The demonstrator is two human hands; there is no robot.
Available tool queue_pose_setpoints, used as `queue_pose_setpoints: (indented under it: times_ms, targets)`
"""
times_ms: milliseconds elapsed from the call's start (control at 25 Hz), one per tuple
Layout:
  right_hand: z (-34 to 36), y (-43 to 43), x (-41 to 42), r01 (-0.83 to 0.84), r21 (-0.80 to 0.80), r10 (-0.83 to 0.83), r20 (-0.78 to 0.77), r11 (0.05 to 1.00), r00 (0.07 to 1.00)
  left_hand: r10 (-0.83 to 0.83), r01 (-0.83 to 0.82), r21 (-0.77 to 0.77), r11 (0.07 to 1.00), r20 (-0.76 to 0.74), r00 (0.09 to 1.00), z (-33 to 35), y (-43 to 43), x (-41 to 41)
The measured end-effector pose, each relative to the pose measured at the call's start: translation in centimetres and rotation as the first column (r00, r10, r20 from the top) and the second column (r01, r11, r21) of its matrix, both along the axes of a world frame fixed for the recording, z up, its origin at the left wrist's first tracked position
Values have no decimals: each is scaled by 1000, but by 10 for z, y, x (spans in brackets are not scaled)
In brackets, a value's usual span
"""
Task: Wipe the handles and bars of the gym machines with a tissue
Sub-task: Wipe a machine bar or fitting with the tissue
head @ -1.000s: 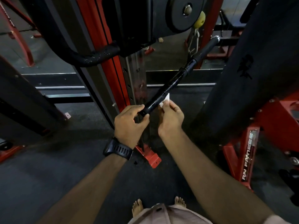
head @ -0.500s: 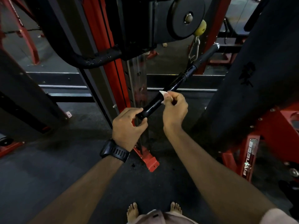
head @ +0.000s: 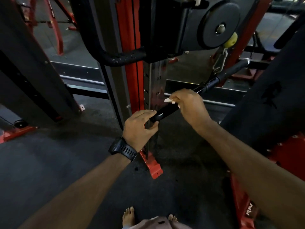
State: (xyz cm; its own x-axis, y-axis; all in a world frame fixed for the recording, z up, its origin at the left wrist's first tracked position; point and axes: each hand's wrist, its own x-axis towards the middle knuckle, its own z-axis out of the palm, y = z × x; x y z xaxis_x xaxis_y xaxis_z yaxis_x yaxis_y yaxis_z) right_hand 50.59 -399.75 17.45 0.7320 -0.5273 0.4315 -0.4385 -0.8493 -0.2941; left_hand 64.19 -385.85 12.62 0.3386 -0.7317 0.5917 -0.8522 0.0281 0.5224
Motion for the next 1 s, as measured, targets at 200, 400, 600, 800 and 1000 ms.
queue_pose_setpoints:
  times_ms: [200,400,600,800,1000]
  targets:
    - [37,-5,29,-227,175,282,-434,958,855,-5,4,12,1000,64,998,-8,1,-5]
    - [49,-20,25,-184,237,280,-483,954,830,-5,5,-18,1000,36,999,-5,0,-8]
    - [46,-33,7,-76,83,104,-438,994,893,-12,12,-20,1000,-17,1000,-5,-1,-6]
    - [31,-39,1,104,-21,-104,-379,994,920,-17,20,51,999,-59,998,-1,-2,-6]
    - [4,-22,-13,203,-19,-203,-16,979,979,-13,14,21,1000,-76,997,5,-3,-9]
